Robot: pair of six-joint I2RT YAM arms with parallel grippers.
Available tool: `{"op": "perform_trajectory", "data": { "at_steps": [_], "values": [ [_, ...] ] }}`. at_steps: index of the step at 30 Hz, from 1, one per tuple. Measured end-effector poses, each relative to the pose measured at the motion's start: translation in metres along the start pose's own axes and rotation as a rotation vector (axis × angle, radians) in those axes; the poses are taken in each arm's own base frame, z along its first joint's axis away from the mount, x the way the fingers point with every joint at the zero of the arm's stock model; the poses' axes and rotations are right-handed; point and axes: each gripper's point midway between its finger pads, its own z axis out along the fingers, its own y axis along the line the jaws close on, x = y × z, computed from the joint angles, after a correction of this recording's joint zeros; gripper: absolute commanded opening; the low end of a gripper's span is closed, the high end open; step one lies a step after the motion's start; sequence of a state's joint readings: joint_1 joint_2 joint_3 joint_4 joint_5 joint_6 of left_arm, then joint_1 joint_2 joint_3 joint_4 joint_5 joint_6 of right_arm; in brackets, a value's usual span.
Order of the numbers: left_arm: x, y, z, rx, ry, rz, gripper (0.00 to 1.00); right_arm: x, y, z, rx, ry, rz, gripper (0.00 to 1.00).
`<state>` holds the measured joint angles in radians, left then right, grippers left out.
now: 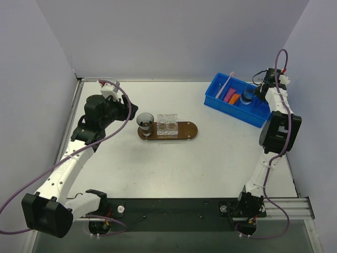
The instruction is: Prepare toiletry sets of a toothbrush and toothpaste on the tray
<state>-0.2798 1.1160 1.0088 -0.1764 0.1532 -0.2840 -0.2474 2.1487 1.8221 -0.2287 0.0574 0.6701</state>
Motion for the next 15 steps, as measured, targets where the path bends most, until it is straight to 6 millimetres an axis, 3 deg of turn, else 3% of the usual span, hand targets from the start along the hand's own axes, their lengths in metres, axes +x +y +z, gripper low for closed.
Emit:
{"op": "perform_trajectory", "data": {
  "at_steps": [15],
  "values": [
    [0.000, 0.000, 0.000, 0.000, 0.000, 0.000, 0.70, 0.011, -0.005, -0.015, -0.044, 0.026, -0.017, 0.00]
  ]
}}
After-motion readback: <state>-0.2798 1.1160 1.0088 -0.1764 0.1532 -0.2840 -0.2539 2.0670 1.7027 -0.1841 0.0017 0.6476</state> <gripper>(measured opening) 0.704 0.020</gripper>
